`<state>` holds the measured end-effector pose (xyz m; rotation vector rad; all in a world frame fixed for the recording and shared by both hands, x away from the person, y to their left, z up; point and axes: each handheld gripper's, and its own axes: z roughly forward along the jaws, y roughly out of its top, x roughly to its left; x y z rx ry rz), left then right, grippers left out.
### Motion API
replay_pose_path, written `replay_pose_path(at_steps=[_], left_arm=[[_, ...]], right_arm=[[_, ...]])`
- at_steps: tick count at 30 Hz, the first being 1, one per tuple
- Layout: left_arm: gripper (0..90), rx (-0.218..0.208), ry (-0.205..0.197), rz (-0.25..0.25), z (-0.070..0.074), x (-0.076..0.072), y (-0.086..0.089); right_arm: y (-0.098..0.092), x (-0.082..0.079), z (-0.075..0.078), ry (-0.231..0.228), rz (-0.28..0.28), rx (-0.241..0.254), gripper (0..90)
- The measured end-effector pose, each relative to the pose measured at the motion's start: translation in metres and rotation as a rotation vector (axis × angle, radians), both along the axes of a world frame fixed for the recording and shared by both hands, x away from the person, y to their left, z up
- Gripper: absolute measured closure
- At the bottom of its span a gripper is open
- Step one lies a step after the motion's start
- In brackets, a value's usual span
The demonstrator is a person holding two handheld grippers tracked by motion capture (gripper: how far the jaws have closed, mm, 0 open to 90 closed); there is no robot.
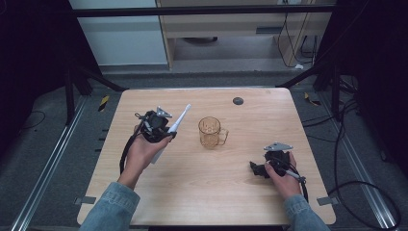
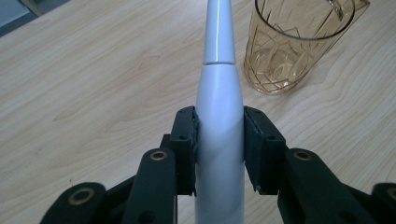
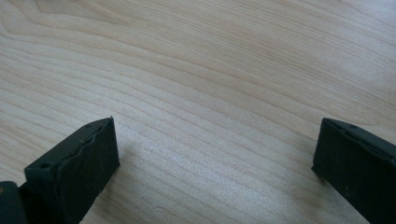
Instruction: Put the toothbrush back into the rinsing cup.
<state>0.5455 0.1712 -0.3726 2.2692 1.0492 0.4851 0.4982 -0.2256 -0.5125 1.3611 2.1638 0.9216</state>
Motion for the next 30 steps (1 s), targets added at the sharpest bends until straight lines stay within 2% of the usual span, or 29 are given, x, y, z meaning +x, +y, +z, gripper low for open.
replay_pose_path(at_steps=[7, 16, 23, 27, 30], left_arm=[[66.8, -0.004, -0.029, -0.003, 0.012, 0.007, -0.007], [66.8, 0.001, -0.042, -0.006, 0.02, 0.017, -0.014], [66.8, -0.016, -0.071, -0.005, 0.027, 0.019, -0.018], [66.8, -0.001, -0.081, -0.016, 0.03, 0.021, -0.021], [66.8, -0.019, -0.085, -0.012, 0.033, 0.024, -0.024]], right_arm=[[0.0, 0.0, 0.0, 0.0, 0.0, 0.0, 0.3], [0.0, 0.0, 0.0, -0.001, 0.0, 0.0, 0.3], [0.0, 0.0, 0.0, 0.0, 0.0, -0.001, 0.3], [0.0, 0.0, 0.0, -0.001, 0.0, -0.001, 0.3], [0.0, 0.0, 0.0, -0.001, 0.001, -0.002, 0.3]])
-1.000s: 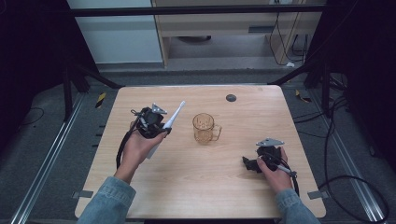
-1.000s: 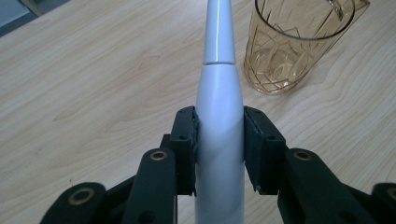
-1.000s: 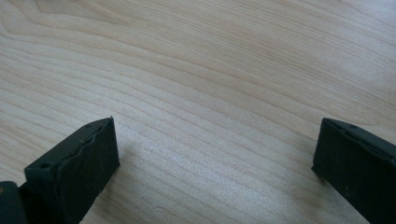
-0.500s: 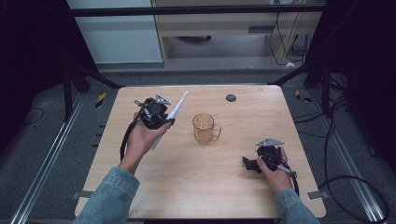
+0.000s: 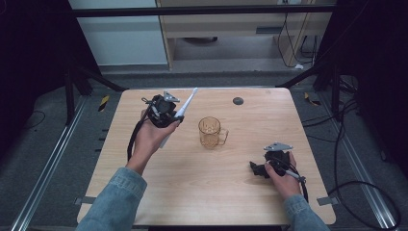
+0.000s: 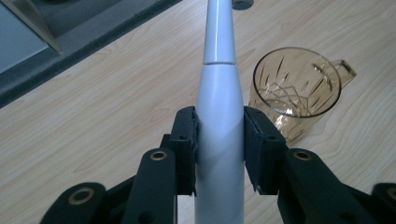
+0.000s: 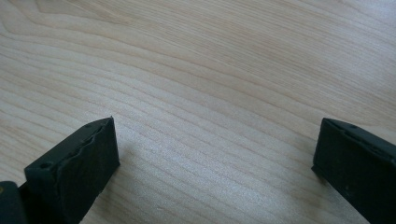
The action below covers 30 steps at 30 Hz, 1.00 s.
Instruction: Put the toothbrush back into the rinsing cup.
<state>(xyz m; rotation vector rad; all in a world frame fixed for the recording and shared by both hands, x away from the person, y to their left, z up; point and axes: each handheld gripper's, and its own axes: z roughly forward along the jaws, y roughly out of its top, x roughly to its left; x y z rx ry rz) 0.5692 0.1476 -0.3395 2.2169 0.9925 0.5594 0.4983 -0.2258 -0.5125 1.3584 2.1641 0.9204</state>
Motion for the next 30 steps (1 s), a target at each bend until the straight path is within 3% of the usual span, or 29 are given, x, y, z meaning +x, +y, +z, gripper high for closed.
replay_pose_path(at_steps=[13, 22, 30], left_arm=[[66.8, -0.017, -0.05, -0.012, 0.016, 0.012, -0.025], [66.8, -0.006, -0.054, -0.025, 0.026, 0.026, -0.046], [66.8, -0.043, -0.08, -0.025, 0.039, 0.037, -0.06]], right_arm=[[0.0, 0.0, 0.0, 0.001, -0.001, 0.002, 0.3], [0.0, 0.0, 0.0, 0.0, 0.002, -0.002, 0.3], [-0.001, 0.0, 0.0, -0.005, 0.015, -0.009, 0.3]])
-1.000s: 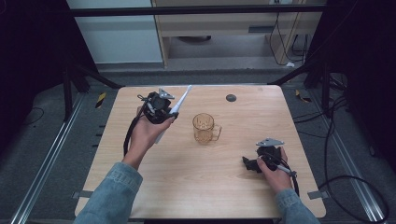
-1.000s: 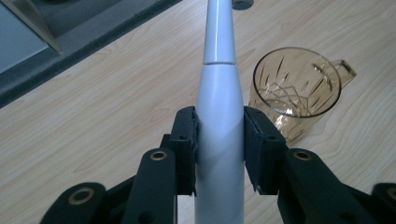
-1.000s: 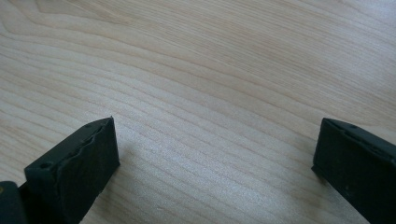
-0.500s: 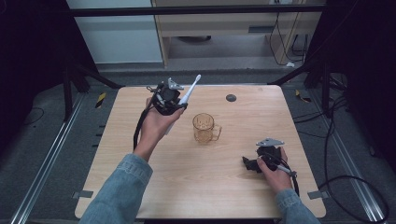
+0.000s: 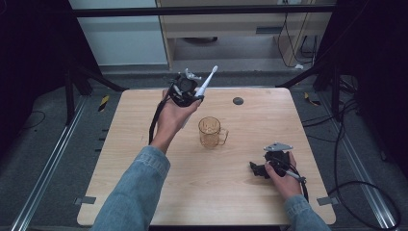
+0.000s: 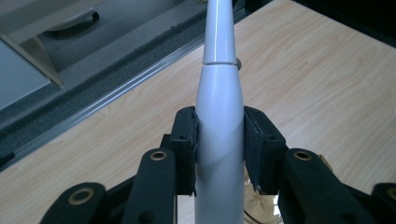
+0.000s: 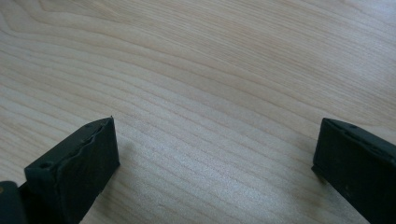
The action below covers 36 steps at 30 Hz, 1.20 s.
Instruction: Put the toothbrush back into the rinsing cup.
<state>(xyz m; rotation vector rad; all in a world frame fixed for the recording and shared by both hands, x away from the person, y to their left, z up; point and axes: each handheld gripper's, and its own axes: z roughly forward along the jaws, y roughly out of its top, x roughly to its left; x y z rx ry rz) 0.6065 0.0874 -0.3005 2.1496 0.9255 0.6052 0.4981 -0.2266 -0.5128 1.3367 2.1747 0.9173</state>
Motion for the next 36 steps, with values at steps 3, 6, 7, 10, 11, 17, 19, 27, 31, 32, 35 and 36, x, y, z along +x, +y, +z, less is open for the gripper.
replay_pose_path(at_steps=[3, 6, 7, 10, 11, 17, 19, 27, 31, 32, 35, 36], left_arm=[[66.8, -0.019, -0.014, -0.003, 0.001, 0.001, -0.001], [66.8, -0.021, -0.026, -0.01, 0.003, 0.0, -0.003], [66.8, -0.03, -0.034, -0.012, 0.003, 0.0, -0.004], [66.8, -0.026, -0.042, -0.01, 0.004, 0.002, -0.007], [66.8, -0.031, -0.046, -0.01, 0.004, 0.002, -0.008], [66.8, -0.024, -0.07, -0.022, 0.006, 0.0, -0.013], [66.8, -0.031, -0.078, -0.027, 0.007, 0.0, -0.015], [66.8, -0.057, -0.079, -0.045, 0.006, 0.0, -0.022], [66.8, -0.068, -0.105, -0.047, 0.009, -0.003, -0.025], [66.8, -0.078, -0.111, -0.048, 0.009, -0.003, -0.025], [66.8, -0.083, -0.114, -0.048, 0.011, -0.003, -0.026], [66.8, -0.085, -0.114, -0.049, 0.011, -0.002, -0.026]], right_arm=[[0.0, -0.001, 0.0, 0.002, 0.003, 0.003, 0.3], [0.0, -0.001, 0.0, 0.002, 0.004, 0.003, 0.3], [0.0, -0.001, 0.0, 0.001, 0.005, 0.002, 0.3], [-0.001, -0.001, 0.0, 0.002, 0.019, -0.004, 0.3], [-0.001, -0.001, 0.0, 0.004, 0.021, -0.002, 0.4], [-0.002, -0.001, 0.0, 0.004, 0.027, -0.003, 0.4], [-0.002, -0.001, 0.0, 0.004, 0.028, -0.003, 0.4], [-0.002, -0.001, 0.0, 0.002, 0.026, -0.003, 0.4], [-0.002, -0.001, 0.0, 0.002, 0.027, -0.003, 0.4], [-0.002, -0.001, 0.0, 0.002, 0.027, -0.003, 0.4], [-0.001, -0.001, 0.0, 0.004, 0.023, 0.004, 0.3], [-0.001, -0.001, 0.0, 0.003, 0.023, 0.004, 0.4]])
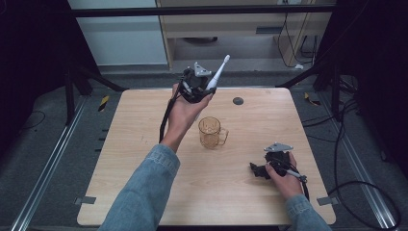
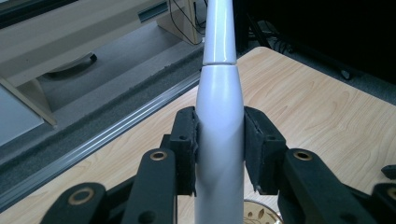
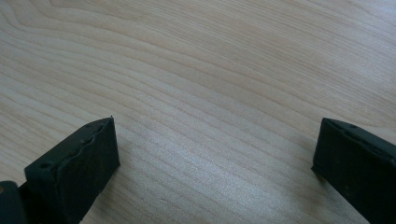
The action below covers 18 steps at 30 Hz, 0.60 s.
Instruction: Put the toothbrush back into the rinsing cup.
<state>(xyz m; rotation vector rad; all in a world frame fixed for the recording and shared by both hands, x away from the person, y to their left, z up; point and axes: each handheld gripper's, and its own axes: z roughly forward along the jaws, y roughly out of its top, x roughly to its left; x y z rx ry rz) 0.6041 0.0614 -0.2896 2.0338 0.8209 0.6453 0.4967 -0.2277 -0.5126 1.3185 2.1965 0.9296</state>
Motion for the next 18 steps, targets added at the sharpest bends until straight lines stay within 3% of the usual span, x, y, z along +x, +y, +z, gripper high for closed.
replay_pose_path(at_steps=[14, 18], left_arm=[[66.8, -0.034, -0.039, -0.015, -0.008, 0.005, -0.017], [66.8, -0.07, -0.003, -0.027, -0.015, 0.009, -0.025]], right_arm=[[0.0, 0.0, 0.0, 0.002, 0.008, 0.003, 0.4], [0.0, 0.0, 0.0, 0.002, 0.01, 0.003, 0.4]])
